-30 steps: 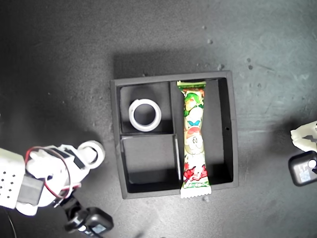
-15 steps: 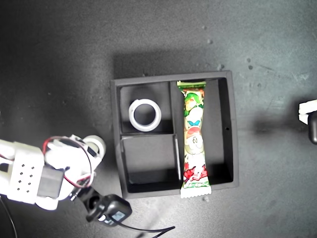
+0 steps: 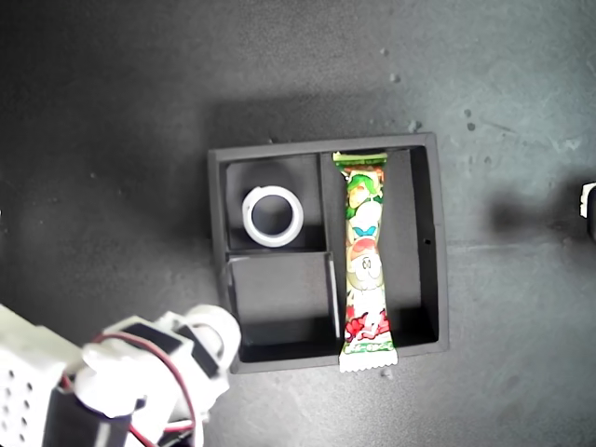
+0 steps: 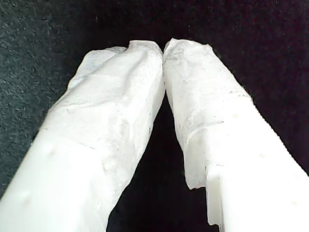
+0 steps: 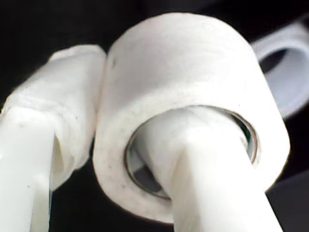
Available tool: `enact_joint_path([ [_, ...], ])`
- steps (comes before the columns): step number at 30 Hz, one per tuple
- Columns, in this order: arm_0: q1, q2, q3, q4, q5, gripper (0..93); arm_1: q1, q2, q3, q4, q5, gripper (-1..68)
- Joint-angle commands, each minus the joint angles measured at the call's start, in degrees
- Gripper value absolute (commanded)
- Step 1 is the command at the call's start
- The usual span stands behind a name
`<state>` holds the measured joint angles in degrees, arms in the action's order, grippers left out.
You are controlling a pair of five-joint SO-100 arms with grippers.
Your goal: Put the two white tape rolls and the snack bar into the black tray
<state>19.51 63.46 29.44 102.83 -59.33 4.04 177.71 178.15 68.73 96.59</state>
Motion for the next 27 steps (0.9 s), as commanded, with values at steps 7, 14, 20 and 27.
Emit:
enact_joint_path([
  [7, -3.52, -14.85, -13.71, 2.11, -0.53, 0.1, -3.6, -0.62, 0.79, 2.64, -11.6, -0.1],
  [14, -3.34, -26.89, -22.5, 2.11, -1.41, 0.1, -3.69, 0.09, 0.79, 2.99, -11.51, 0.1],
  [20, -2.46, -29.62, -25.14, 2.11, -2.02, 0.1, -3.78, 0.09, 0.79, 2.99, -11.51, 0.1],
  [27, -0.26, -27.69, -24.43, 2.2, -2.2, 12.3, -3.78, 4.48, 0.79, 5.36, -11.6, 0.1],
])
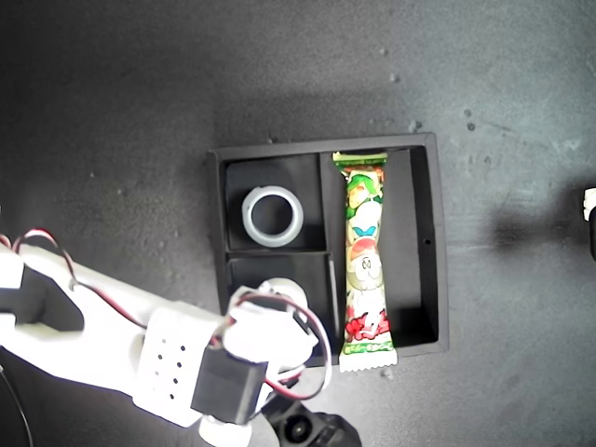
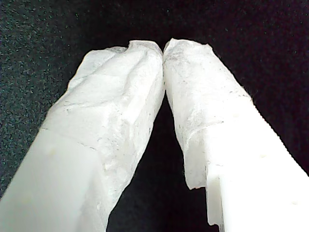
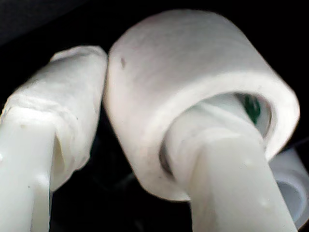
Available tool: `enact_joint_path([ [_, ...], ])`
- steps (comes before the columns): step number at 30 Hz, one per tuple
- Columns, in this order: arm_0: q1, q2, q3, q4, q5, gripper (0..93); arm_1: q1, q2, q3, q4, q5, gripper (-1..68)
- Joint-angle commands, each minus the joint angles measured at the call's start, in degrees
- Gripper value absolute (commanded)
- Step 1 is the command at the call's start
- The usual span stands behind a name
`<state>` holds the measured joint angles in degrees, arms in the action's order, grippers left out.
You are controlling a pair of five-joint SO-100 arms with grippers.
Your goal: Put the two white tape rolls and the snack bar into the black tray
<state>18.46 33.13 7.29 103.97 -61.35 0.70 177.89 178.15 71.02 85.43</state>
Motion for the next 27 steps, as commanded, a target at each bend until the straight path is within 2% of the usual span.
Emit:
enact_joint_path([
  [1, 0.79, 3.16, -1.93, 1.05, -0.35, 15.8, -0.35, 9.76, 0.79, 5.89, -0.53, 0.1],
  [6, -0.26, 5.98, -0.79, 1.05, 0.44, 18.2, 2.72, 14.15, 0.79, 5.8, -3.78, 0.4],
  [20, -4.13, 28.21, 9.76, 1.14, 4.92, 18.1, 2.37, 14.15, 0.79, 5.8, -3.78, 0.4],
  [24, -5.98, 45.7, 27.07, 1.14, 5.19, 17.3, 2.37, 14.15, 0.79, 5.8, -3.78, 0.4],
  [27, -9.14, 64.34, 49.66, 1.14, 0.97, 11.2, 2.37, 14.15, 0.79, 5.8, -3.78, 0.4],
])
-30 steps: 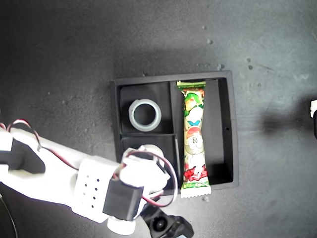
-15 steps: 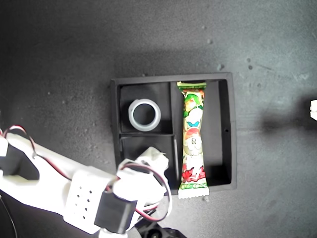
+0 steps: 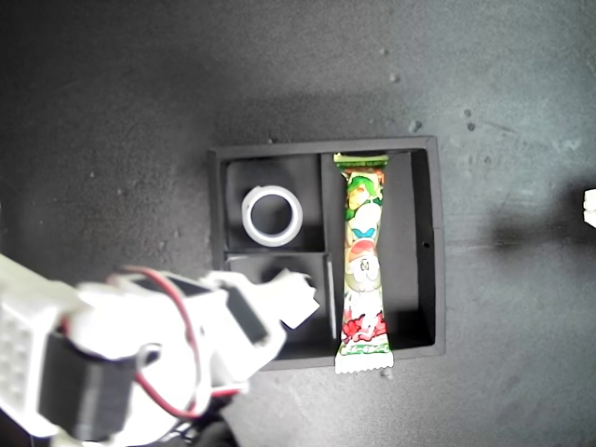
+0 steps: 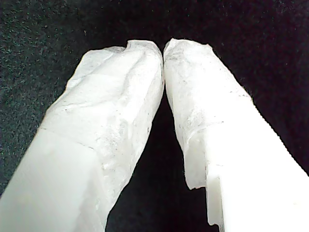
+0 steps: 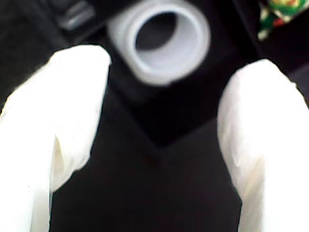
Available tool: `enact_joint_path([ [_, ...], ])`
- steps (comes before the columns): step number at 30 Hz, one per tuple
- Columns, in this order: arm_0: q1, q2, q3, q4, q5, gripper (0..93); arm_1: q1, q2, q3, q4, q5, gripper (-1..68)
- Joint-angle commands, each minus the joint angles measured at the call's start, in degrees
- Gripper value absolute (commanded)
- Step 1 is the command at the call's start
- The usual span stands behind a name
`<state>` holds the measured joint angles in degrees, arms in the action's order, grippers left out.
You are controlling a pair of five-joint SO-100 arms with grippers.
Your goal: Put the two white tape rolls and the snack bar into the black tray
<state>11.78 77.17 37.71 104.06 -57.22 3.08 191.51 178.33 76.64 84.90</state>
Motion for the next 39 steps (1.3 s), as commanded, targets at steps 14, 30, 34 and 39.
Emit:
enact_joint_path([
  [14, -10.99, 86.4, 105.56, -24.61, -22.5, 0.0, 0.0, 0.53, 0.62, 0.18, -3.25, 0.4],
  [30, -14.15, 116.89, 140.63, -29.62, -22.06, 0.0, -0.09, 0.53, 0.62, 0.18, -3.78, 0.5],
  [34, -14.06, 116.89, 142.12, -28.65, -26.89, 0.0, -0.09, 0.53, 0.62, 0.18, -3.78, 0.5],
  [39, -10.55, 116.72, 142.12, -24.08, -37.18, 0.2, -0.09, 0.53, 0.62, 0.18, -3.78, 0.5],
])
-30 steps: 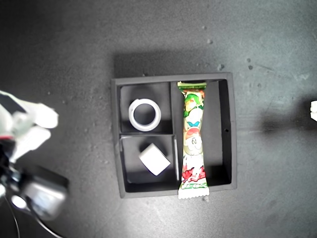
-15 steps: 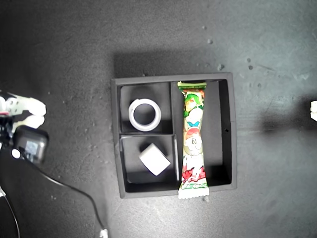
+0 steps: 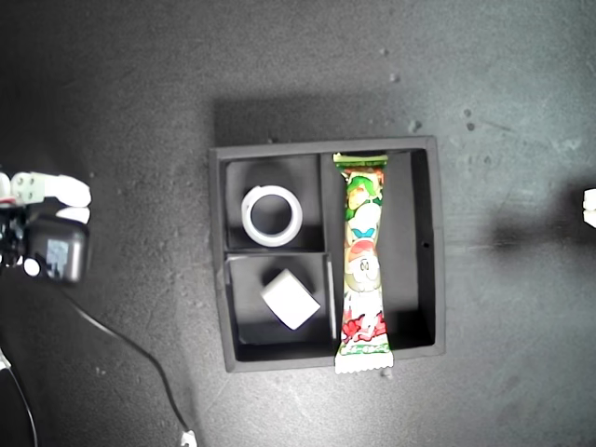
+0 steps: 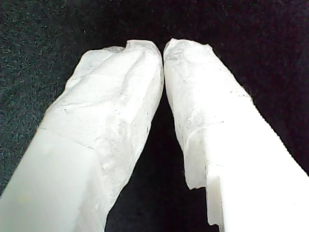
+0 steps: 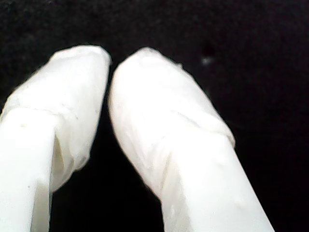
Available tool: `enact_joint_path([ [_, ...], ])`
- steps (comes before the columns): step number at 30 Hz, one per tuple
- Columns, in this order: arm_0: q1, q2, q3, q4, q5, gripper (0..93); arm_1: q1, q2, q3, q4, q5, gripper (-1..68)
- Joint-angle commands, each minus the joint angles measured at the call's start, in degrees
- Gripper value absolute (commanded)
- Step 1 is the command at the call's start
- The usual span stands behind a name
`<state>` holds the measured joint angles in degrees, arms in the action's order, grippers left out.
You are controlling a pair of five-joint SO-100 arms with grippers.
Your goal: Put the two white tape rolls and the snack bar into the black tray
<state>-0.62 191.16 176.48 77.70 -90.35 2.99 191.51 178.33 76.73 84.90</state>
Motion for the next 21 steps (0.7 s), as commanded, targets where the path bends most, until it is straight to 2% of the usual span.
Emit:
enact_joint_path([
  [1, 1.58, 2.9, 3.34, 2.29, -2.2, 0.2, 0.0, 0.53, 0.62, 0.09, -3.78, 0.5],
  [4, -2.29, 2.99, 3.34, 2.29, 10.46, 0.2, 0.0, 0.53, 0.62, 0.09, -3.78, 0.5],
  [7, -2.37, 2.99, 3.34, 2.29, 10.28, 0.2, 0.0, 0.53, 0.62, 0.09, -3.78, 0.5],
  [9, -2.29, 2.99, 3.34, 2.29, 14.06, 0.2, 0.0, 0.53, 0.62, 0.09, -3.78, 0.5],
  [21, -1.67, 2.99, 3.34, 2.29, 14.06, 0.2, 0.0, 0.53, 0.62, 0.09, -3.78, 0.5],
])
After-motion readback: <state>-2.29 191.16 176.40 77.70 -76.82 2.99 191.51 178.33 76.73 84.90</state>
